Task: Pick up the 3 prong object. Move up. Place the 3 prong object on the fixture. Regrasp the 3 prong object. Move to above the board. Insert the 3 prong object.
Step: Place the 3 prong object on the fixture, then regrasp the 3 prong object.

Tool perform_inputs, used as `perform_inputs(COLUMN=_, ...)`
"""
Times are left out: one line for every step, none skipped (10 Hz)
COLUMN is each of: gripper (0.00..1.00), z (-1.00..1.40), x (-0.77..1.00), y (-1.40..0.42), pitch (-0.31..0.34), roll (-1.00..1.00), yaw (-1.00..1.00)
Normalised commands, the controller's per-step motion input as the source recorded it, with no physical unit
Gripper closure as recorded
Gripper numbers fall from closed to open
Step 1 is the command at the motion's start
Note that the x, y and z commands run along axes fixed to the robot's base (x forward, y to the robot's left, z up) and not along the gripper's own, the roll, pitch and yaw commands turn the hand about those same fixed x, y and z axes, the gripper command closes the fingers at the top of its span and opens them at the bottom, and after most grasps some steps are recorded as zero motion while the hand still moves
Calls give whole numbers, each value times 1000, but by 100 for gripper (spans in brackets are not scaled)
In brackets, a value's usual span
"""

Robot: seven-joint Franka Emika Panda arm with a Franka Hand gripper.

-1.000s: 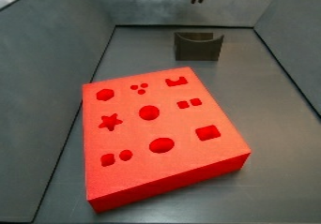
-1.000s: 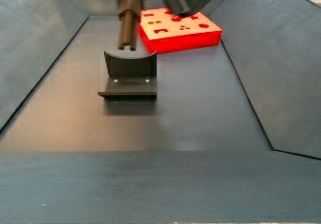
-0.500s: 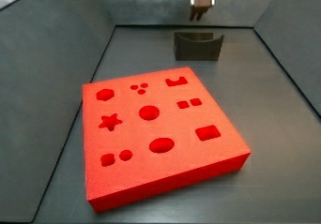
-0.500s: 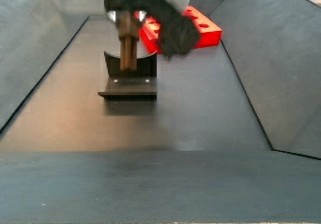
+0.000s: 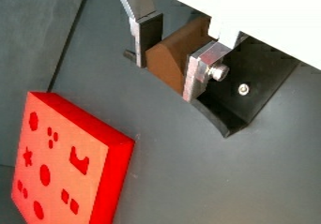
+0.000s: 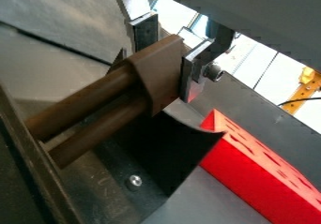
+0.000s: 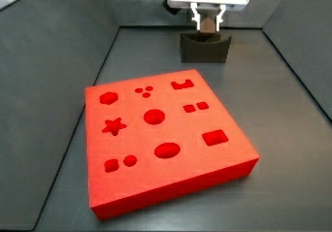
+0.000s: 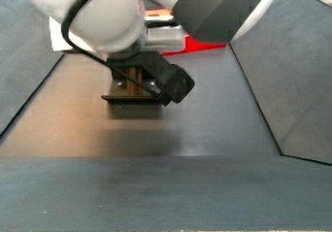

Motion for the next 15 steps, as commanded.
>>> perform_inputs(gripper=100, z=-653, x=90, y=188, pitch=-28, roll=-89, yaw=-188)
perform_inputs(gripper=100, z=-591, x=85, y=224, pitch=-47, roll=-71, yaw=-149)
perform_inputs(gripper=100, z=-585, x=85, y=228, pitch=-49, roll=-70, yaw=-125)
perform_inputs(gripper=100, z=-579, x=85, y=231, pitch=-51, roll=-69, yaw=-95)
perform_inputs(gripper=100, z=-579, x=83, y=231, pitch=-50, roll=-69, yaw=-83)
perform_inputs(gripper=100, z=-575, x=78, y=233, pitch=-50, roll=-68, yaw=-64)
perform_inputs(gripper=0, z=0, x=0, y=0, pitch=0, roll=0, yaw=0)
perform_inputs(gripper=0, z=1000, x=0, y=0, pitch=-13, roll=13, yaw=-2)
perform_inputs(gripper=0, z=1000, x=-6, y=4, pitch=-13, roll=20, yaw=4)
perform_inputs(gripper=0, z=1000, x=-16, y=5, pitch=-10, roll=23, yaw=10)
perform_inputs(gripper=0, z=1000, x=-29, y=3, pitch=-6, roll=28, yaw=21)
perform_inputs(gripper=0, z=1000, x=-38, y=4, pitch=-3, roll=31, yaw=23)
perform_inputs(gripper=0, z=848, x=-44, y=4, pitch=4, roll=30, yaw=28)
perform_inputs(gripper=0, z=721, x=-42, y=5, pitch=11, roll=27, yaw=27)
perform_inputs(gripper=0, z=460, x=-38, y=9, pitch=21, roll=24, yaw=23)
